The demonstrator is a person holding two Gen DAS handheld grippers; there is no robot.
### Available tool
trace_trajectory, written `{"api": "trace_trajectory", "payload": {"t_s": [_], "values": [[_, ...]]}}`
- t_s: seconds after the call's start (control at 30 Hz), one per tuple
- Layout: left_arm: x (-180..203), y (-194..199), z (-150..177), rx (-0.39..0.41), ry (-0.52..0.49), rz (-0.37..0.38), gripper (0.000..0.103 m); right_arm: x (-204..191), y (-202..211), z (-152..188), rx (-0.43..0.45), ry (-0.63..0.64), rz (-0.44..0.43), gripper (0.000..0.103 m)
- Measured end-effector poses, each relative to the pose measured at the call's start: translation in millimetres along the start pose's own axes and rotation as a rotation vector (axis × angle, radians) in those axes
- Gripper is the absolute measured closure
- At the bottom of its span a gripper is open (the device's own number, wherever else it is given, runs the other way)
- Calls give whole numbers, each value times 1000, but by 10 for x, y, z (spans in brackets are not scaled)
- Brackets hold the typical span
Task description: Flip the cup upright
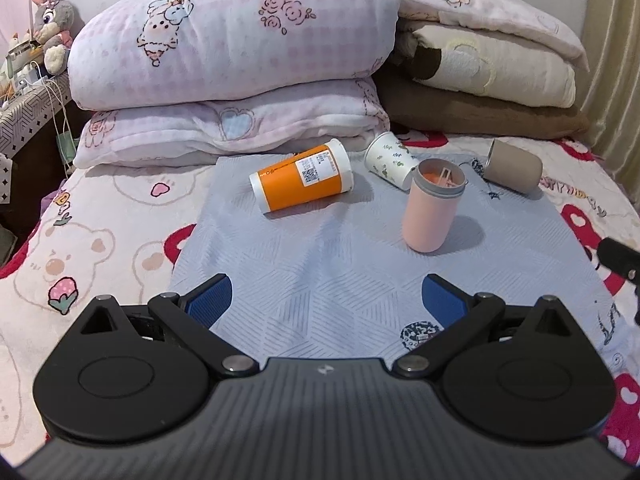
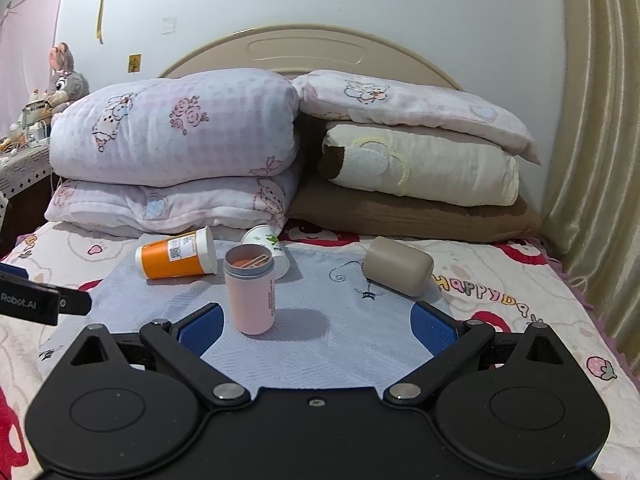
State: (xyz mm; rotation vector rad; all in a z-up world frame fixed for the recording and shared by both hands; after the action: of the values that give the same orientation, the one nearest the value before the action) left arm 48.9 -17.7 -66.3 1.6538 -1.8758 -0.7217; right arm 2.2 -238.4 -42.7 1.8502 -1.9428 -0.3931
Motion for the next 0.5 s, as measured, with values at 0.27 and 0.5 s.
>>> {"api": "trace_trajectory", "payload": {"t_s": [0.27, 0.5], "values": [[28, 0, 2, -7, -23, -16, 0, 49, 7, -7, 2, -12, 12, 2], [31, -5, -10, -11, -56, -54, 0, 33, -9, 13, -8, -3, 7, 2]]}}
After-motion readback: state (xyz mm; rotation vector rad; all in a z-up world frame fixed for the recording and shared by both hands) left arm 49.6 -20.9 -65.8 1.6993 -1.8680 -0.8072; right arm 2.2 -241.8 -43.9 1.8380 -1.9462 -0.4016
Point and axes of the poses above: each gripper's, at about its wrist camera, not at the fingertips, and y roughly against the way its jaws point, x to its right, z to its underside, the point moved 8 cm from there along -y, roughly the way its jaws point, and after that the axes turned 3 degrees about y, right-handed, at the moved point
